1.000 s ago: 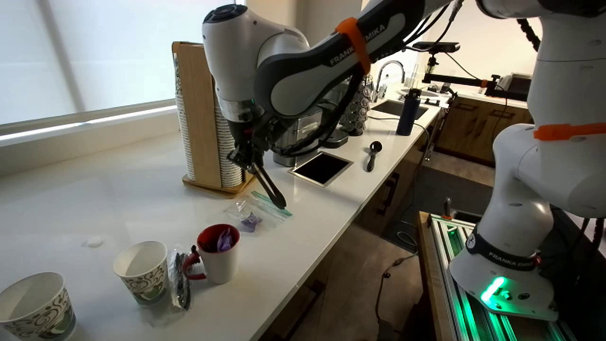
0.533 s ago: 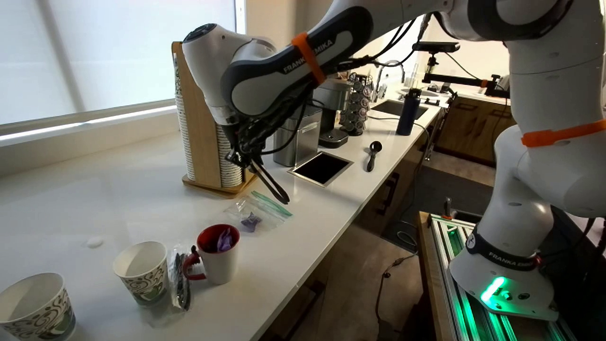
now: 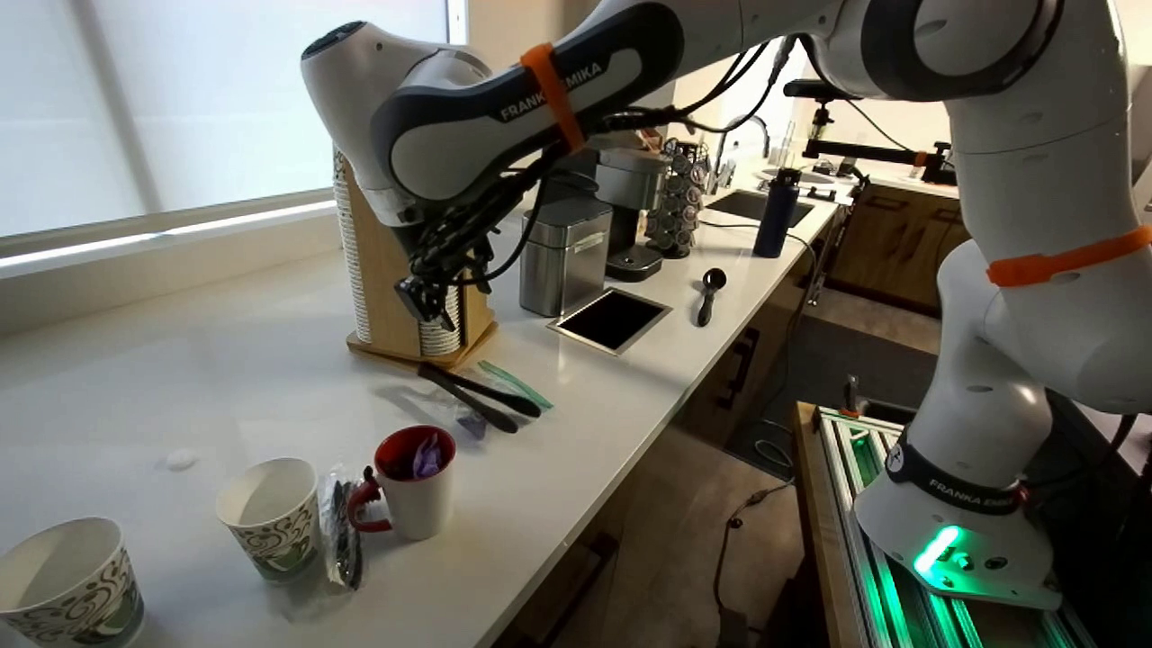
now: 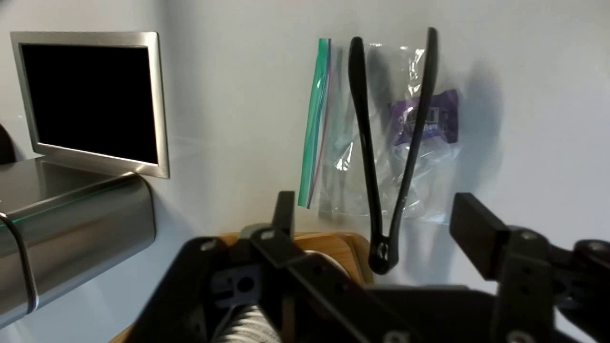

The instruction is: Remove the tongs from the cup, then put the spoon in the middle cup

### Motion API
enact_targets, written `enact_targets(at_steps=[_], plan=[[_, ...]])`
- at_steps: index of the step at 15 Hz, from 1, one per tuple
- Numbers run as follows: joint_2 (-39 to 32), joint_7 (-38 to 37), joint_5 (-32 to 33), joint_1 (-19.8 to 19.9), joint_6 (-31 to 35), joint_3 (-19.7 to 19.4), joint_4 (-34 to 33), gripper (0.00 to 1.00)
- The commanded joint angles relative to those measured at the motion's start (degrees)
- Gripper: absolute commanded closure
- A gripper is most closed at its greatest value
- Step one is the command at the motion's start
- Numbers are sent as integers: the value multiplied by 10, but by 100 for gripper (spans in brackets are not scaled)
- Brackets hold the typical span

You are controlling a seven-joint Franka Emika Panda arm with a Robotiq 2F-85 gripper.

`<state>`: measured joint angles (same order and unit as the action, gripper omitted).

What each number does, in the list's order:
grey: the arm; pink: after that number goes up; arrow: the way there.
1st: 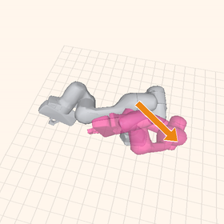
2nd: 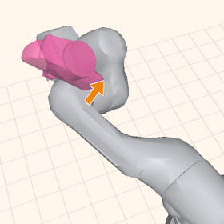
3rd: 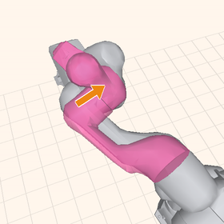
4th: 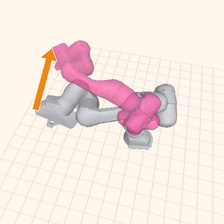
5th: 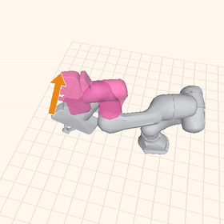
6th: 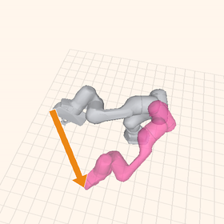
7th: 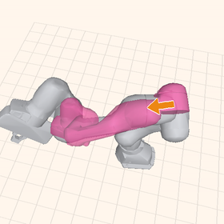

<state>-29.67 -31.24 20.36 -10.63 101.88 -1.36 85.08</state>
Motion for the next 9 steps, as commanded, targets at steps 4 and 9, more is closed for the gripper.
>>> enact_targets(at_steps=[4,9], plan=[[32,42,5,-39,9,23,20,0],[49,108,14,-60,72,56,47,0]])
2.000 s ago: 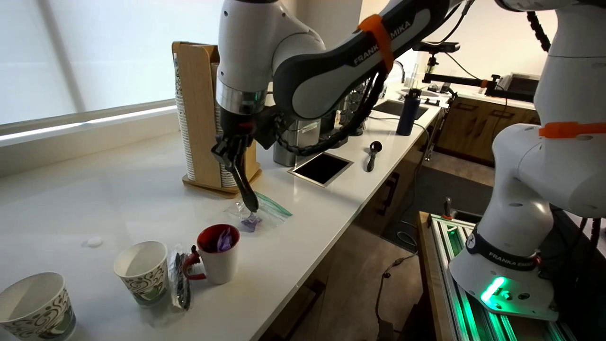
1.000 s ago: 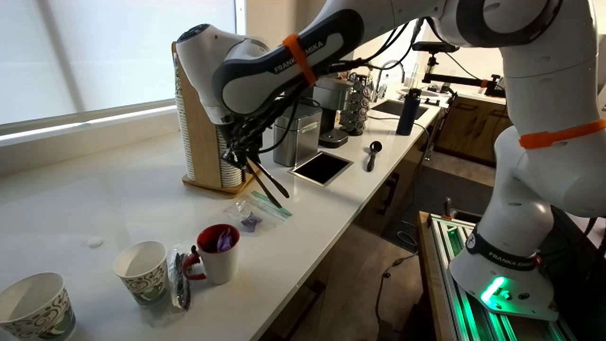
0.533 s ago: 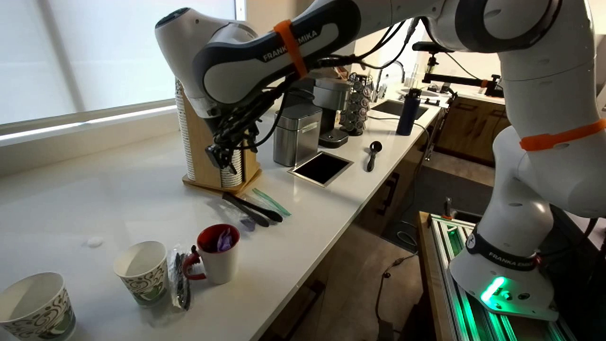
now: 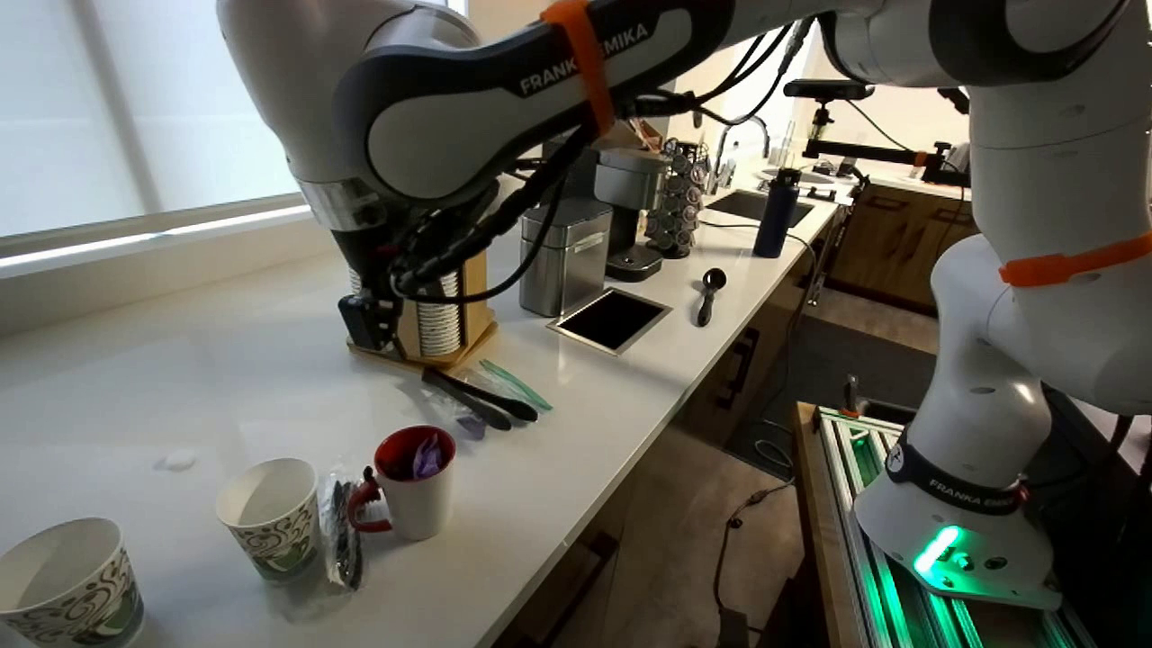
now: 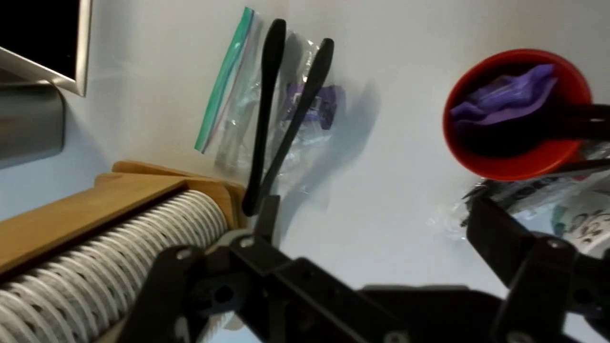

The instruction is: Remove the tongs from the cup, then put the spoon in the middle cup

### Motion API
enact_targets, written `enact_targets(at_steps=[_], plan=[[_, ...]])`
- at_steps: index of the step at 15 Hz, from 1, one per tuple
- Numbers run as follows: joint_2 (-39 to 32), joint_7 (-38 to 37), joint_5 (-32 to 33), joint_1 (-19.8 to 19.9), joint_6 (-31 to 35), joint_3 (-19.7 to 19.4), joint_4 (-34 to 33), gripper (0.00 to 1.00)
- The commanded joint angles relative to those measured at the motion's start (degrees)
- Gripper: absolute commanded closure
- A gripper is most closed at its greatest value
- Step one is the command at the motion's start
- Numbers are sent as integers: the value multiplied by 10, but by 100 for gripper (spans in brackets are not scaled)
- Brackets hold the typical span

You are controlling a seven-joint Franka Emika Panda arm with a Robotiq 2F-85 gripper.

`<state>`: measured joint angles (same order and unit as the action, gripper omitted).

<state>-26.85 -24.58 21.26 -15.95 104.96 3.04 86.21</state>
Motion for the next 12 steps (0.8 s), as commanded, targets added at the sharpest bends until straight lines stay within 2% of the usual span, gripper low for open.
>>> enact_targets(at_steps=[1,3,4,7,12], plan=[[19,66,7,-10,55,19,38,0],[12,85,20,-18,50,19,32,0],[3,62,6,-18,36,16,12,0],[3,75,11,-21,36,18,13,0],[0,102,28,-33,59,27,12,0]])
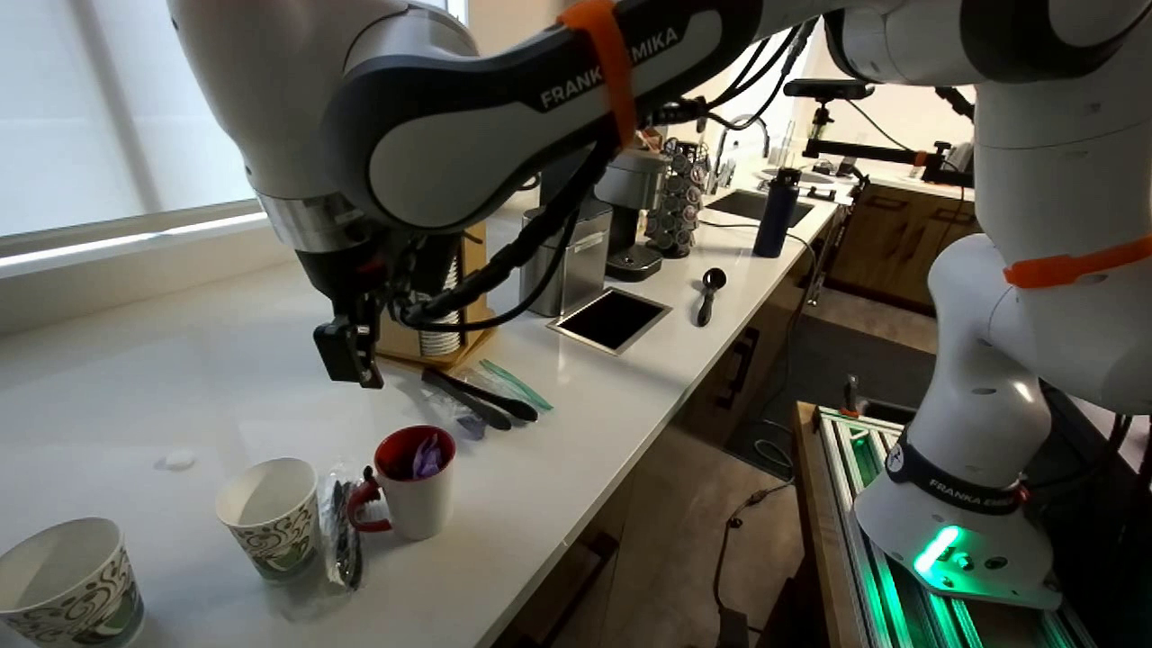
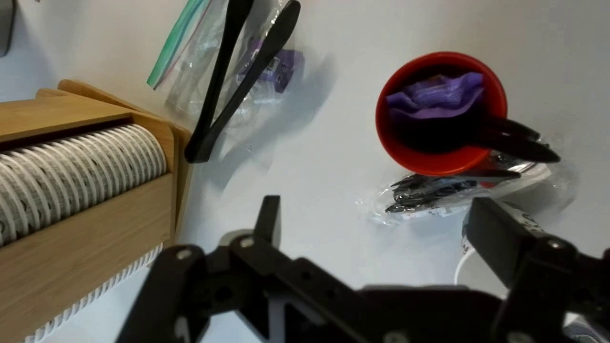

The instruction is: Remove the tongs from the cup, then put the spoon in the middle cup

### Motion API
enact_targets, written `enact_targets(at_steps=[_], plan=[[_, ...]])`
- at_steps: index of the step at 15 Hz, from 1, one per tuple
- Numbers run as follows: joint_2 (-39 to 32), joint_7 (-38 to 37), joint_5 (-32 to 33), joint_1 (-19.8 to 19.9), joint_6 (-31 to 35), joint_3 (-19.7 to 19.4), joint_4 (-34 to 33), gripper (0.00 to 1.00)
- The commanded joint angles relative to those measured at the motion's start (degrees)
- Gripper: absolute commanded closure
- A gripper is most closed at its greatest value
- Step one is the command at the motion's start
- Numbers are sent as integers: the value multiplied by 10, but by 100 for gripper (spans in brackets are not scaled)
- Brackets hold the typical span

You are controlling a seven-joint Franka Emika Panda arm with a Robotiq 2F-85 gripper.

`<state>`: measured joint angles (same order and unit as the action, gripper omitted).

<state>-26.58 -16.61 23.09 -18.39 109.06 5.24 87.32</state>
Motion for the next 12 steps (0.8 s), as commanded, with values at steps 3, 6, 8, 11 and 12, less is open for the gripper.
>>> enact_targets(at_steps=[3,6,8,11,12], plan=[[-9,58,9,-17,21,17,0,0],[-28,83,11,-29,7,24,-13,0],[-36,90,25,-42,-21,21,-15,0],[-59,89,41,-56,-35,19,-22,0],[-66,89,46,-60,-40,18,-26,0]])
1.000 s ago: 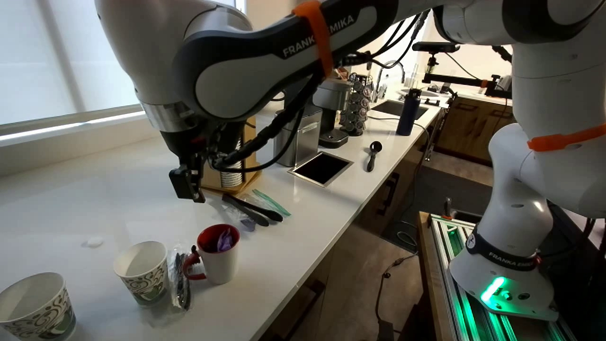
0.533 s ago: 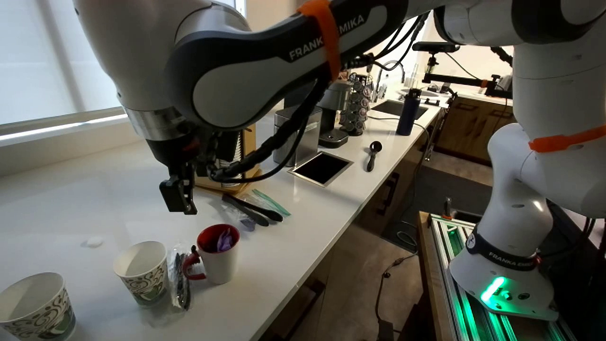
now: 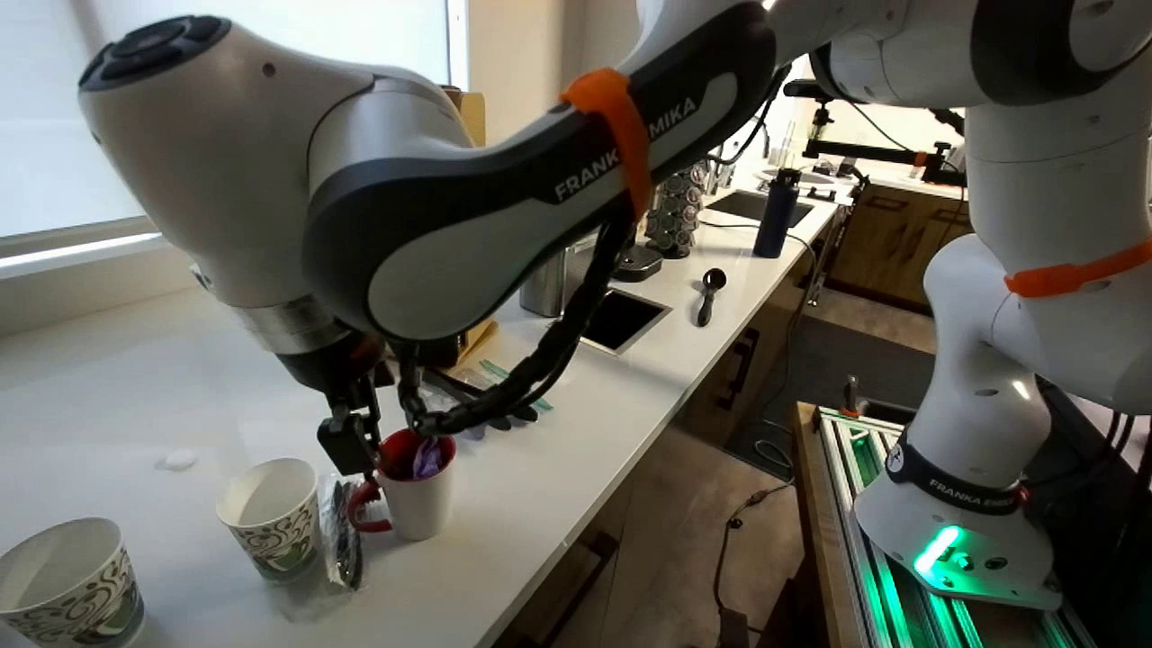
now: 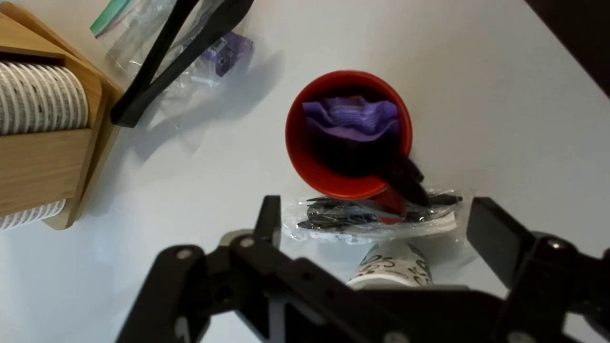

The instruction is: Remove the tongs from the cup, then put the spoon in the middle cup

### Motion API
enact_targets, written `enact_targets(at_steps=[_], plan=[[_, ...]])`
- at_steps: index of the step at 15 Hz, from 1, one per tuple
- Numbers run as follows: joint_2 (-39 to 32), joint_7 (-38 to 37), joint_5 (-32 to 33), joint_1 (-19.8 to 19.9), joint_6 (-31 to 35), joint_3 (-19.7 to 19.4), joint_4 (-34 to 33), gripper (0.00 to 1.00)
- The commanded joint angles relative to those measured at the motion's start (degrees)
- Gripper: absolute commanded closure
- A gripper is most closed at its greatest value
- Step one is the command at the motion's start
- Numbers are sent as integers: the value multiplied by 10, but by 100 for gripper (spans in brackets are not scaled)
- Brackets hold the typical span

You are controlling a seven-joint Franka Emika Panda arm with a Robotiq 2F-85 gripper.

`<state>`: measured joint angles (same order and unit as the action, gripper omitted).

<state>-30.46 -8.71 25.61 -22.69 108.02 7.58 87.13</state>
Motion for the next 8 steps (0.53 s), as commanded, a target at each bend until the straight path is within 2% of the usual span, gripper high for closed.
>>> enact_targets(at_steps=[1,8], plan=[[-33,1,29,-23,-39,-9,-27,0],[-81,-17,57,-48,-90,-20,-73,0]])
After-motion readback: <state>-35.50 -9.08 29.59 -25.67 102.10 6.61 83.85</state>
